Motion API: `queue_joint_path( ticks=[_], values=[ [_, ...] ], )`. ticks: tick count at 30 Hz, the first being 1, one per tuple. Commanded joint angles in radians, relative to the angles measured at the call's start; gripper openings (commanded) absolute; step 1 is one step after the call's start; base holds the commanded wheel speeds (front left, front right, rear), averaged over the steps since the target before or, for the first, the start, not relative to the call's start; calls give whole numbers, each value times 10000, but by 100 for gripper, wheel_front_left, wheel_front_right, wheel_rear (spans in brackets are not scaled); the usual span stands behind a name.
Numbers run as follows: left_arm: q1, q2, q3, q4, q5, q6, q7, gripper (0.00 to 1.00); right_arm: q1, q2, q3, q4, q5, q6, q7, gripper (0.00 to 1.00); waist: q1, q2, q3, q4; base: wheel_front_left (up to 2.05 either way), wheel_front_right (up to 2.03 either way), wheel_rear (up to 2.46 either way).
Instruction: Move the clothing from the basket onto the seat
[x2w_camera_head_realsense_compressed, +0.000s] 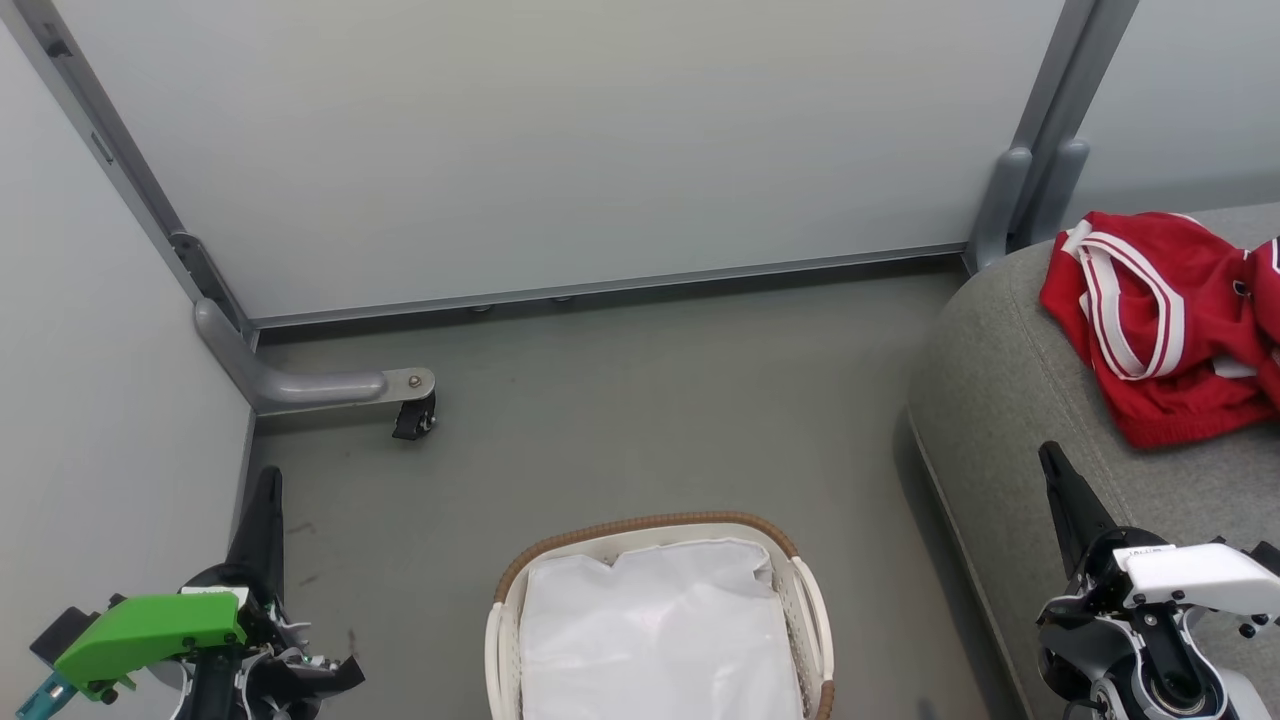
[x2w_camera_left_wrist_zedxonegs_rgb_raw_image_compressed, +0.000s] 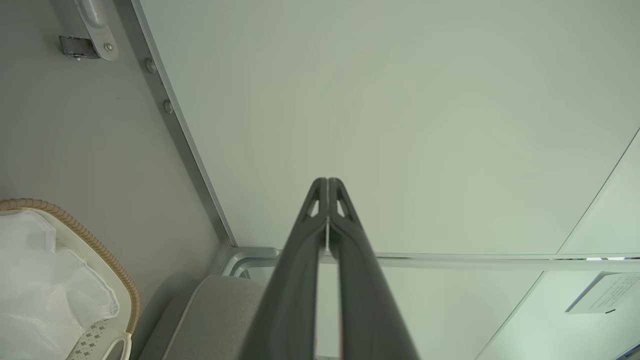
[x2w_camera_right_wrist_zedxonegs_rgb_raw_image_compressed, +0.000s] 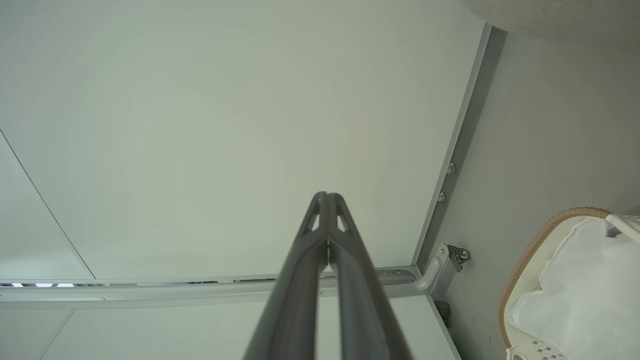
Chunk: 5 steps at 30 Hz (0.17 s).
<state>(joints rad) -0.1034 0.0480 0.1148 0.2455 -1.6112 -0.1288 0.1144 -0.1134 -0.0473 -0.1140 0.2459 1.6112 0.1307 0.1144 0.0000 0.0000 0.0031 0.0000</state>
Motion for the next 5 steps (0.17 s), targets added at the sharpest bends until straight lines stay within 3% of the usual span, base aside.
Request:
queue_joint_path(
  ticks=[1, 5],
  values=[
    [-108, 46, 27, -19, -20, -44, 39, 0, 99, -56, -18, -38, 35, 0, 28, 0, 0, 0, 0, 0, 0, 0, 0],
    [-108, 46, 27, -19, -19, -44, 40, 0, 99, -56, -18, -38, 35, 0, 28, 0, 0, 0, 0, 0, 0, 0, 0]
  ],
)
